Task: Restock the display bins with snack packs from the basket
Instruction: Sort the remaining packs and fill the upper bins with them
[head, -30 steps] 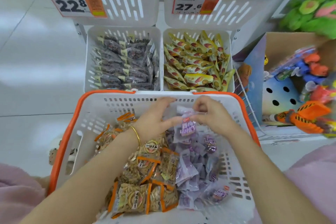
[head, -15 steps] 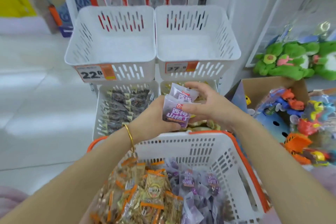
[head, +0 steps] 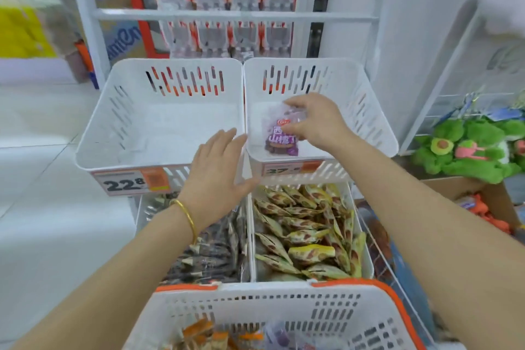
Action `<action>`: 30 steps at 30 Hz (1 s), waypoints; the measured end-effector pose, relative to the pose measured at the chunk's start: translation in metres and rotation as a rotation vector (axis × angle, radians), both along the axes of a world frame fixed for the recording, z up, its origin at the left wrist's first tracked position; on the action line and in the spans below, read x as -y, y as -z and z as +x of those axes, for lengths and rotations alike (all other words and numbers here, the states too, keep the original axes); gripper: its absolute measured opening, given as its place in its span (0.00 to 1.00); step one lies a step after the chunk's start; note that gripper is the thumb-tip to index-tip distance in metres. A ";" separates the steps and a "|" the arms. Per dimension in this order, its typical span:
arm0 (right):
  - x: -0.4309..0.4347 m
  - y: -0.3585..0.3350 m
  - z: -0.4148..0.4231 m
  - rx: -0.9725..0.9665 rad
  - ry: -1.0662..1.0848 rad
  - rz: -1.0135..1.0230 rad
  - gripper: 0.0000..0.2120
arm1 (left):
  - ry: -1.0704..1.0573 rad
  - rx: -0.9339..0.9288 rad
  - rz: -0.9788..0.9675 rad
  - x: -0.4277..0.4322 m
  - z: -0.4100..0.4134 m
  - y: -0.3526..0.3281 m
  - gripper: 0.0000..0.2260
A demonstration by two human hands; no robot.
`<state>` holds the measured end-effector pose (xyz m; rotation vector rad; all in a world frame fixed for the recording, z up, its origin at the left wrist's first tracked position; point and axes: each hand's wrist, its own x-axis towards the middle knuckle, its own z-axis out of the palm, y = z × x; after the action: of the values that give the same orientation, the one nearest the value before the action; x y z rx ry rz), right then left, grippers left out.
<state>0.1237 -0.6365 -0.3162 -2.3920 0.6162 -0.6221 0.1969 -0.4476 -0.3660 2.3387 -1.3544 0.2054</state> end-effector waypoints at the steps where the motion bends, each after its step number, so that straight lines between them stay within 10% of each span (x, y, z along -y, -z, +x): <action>1: 0.004 0.008 0.010 -0.051 -0.023 -0.024 0.26 | 0.005 0.024 0.018 -0.001 0.000 0.007 0.33; 10: 0.015 0.021 0.027 -0.578 -0.275 0.163 0.22 | -0.023 0.104 -0.064 0.004 0.002 0.026 0.30; 17: 0.004 0.013 0.021 -0.621 -0.270 0.164 0.26 | 0.031 0.093 -0.092 -0.005 0.002 0.023 0.28; 25: -0.060 0.009 -0.103 0.014 -0.153 0.164 0.16 | 0.159 0.127 -0.177 -0.040 -0.053 0.025 0.18; 30: -0.101 0.134 -0.172 -0.441 -0.185 0.357 0.11 | 0.225 0.037 0.089 -0.078 -0.107 0.073 0.17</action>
<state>-0.0482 -0.5358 -0.4497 -2.2137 0.6148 0.0992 0.0899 -0.3700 -0.4389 2.2392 -1.6627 0.1228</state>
